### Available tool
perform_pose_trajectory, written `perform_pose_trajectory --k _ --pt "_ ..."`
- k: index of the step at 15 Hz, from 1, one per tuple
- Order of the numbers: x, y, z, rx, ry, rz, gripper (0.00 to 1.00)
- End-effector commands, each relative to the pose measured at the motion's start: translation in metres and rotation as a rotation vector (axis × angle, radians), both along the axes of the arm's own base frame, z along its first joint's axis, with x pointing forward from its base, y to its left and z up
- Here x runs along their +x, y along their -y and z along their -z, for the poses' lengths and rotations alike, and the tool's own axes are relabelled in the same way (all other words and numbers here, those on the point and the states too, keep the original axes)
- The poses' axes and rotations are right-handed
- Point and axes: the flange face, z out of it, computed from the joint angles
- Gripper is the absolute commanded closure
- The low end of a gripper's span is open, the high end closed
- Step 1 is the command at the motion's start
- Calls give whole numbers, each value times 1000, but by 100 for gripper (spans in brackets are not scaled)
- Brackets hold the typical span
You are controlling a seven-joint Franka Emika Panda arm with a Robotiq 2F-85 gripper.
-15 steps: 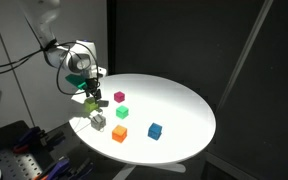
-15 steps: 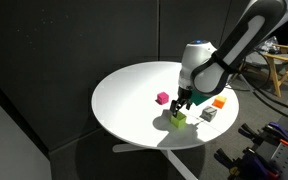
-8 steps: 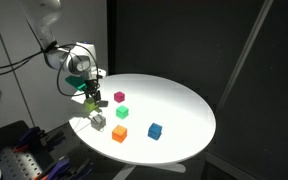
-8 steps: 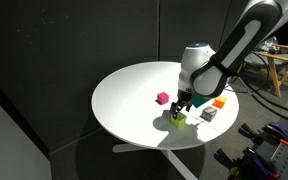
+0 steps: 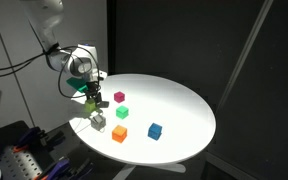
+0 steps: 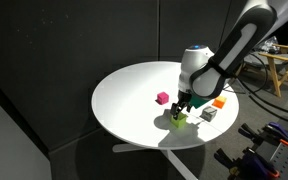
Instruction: Put the yellow block on top of the green block.
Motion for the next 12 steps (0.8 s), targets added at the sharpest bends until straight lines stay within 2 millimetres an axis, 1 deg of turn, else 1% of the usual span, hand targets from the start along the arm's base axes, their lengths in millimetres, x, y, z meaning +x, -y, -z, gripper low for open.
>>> perform_pose_trajectory --k 1,6,7,12 --pt "7 0 3 -7 9 20 26" --pt "9 -1 0 -9 11 20 66" --pt "9 -1 -2 -9 14 21 69" --pt "9 -4 -23 -9 29 20 75"
